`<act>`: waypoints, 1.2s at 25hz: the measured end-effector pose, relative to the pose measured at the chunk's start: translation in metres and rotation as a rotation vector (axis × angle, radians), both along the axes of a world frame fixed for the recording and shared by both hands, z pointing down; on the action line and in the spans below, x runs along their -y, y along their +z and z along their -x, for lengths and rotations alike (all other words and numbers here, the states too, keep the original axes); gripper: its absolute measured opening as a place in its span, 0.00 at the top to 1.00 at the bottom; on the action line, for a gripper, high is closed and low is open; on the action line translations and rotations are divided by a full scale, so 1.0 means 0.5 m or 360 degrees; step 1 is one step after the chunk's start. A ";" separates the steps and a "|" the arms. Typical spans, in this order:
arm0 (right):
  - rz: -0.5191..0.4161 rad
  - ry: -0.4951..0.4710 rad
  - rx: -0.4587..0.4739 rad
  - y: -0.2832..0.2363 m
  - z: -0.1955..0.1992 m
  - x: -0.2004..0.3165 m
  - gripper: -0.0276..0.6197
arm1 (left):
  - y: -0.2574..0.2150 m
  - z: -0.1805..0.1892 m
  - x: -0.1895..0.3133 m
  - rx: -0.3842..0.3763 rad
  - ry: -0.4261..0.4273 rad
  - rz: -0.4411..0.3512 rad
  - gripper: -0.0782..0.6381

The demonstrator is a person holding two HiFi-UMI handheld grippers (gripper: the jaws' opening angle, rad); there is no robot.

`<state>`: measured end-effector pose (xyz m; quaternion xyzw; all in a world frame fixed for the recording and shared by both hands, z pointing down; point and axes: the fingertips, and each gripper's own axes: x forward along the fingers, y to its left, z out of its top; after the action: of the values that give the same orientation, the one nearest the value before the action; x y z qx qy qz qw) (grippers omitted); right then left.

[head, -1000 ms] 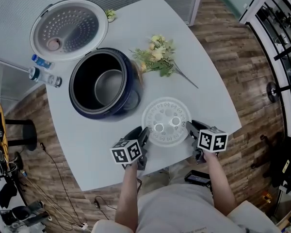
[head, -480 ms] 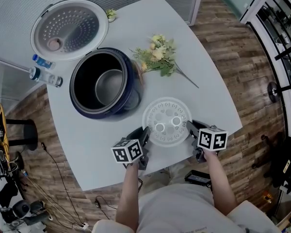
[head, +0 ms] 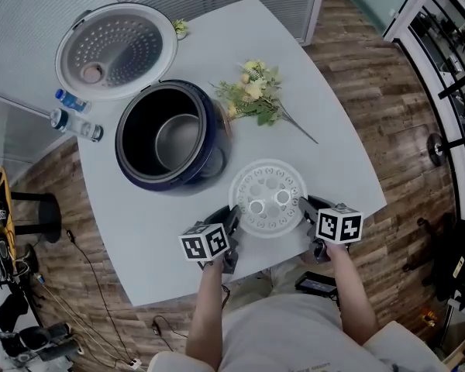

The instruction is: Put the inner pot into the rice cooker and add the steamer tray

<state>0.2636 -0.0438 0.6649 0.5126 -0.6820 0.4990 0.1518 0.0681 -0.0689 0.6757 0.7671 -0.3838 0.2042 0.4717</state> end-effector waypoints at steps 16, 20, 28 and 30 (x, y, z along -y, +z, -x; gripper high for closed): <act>-0.0111 -0.0005 0.0007 -0.068 -0.013 0.003 0.85 | -0.065 -0.014 -0.003 -0.0057 0.0048 -0.0069 0.79; -0.0155 0.0012 0.0007 -0.096 -0.023 0.007 0.86 | -0.088 -0.023 -0.003 -0.0063 0.0070 -0.0095 0.79; -0.0249 0.0040 0.0036 -0.154 -0.033 0.002 0.86 | -0.146 -0.034 0.004 -0.0106 0.0094 -0.0181 0.79; -0.0277 0.0054 0.0054 -0.167 -0.036 0.003 0.86 | -0.161 -0.036 0.004 -0.0115 0.0106 -0.0200 0.80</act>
<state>0.2817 -0.0455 0.5813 0.5269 -0.7165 0.4489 0.0867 0.0860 -0.0709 0.5954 0.8144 -0.3528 0.1674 0.4291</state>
